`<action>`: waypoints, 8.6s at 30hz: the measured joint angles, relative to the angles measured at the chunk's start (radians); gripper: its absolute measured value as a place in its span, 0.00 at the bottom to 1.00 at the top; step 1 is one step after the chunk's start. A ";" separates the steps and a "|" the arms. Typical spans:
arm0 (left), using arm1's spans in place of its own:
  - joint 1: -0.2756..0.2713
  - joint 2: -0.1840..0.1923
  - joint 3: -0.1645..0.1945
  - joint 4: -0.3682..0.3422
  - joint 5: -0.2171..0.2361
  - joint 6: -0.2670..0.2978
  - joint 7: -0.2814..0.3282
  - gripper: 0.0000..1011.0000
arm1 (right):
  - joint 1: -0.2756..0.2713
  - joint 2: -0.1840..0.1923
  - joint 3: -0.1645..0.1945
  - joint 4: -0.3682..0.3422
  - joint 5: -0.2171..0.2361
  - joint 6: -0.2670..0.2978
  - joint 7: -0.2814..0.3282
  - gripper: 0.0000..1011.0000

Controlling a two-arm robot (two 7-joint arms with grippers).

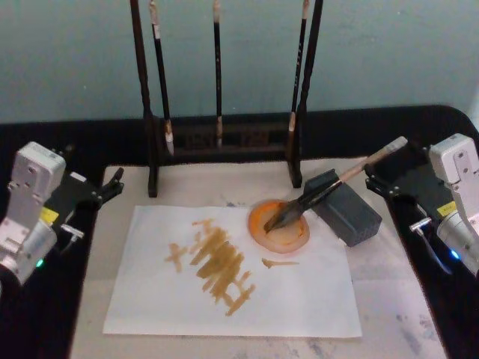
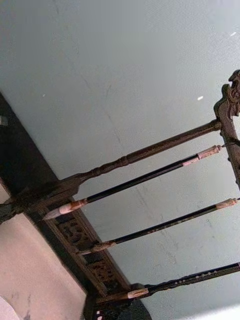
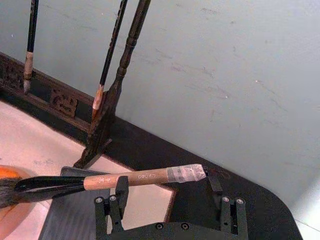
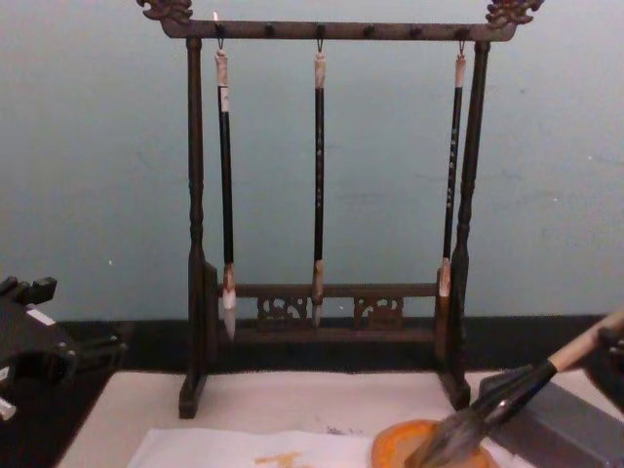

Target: Pick up the brush from the inkstone, write on the paper, then place the brush back to its original position.

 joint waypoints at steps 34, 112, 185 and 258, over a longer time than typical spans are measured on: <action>0.000 0.000 0.000 0.000 0.000 0.000 0.000 1.00 | 0.000 0.000 0.000 0.000 0.000 0.000 0.000 0.99; 0.000 0.000 0.000 0.000 0.000 0.000 0.000 1.00 | -0.206 -0.182 0.296 -0.179 0.435 0.261 0.178 0.99; 0.000 0.000 0.000 0.000 0.000 0.000 0.000 1.00 | -0.058 -0.291 0.272 0.054 0.937 0.297 0.235 0.99; 0.000 0.000 0.000 0.000 0.000 0.000 0.000 1.00 | -0.027 -0.265 0.223 0.089 0.955 0.278 0.251 0.15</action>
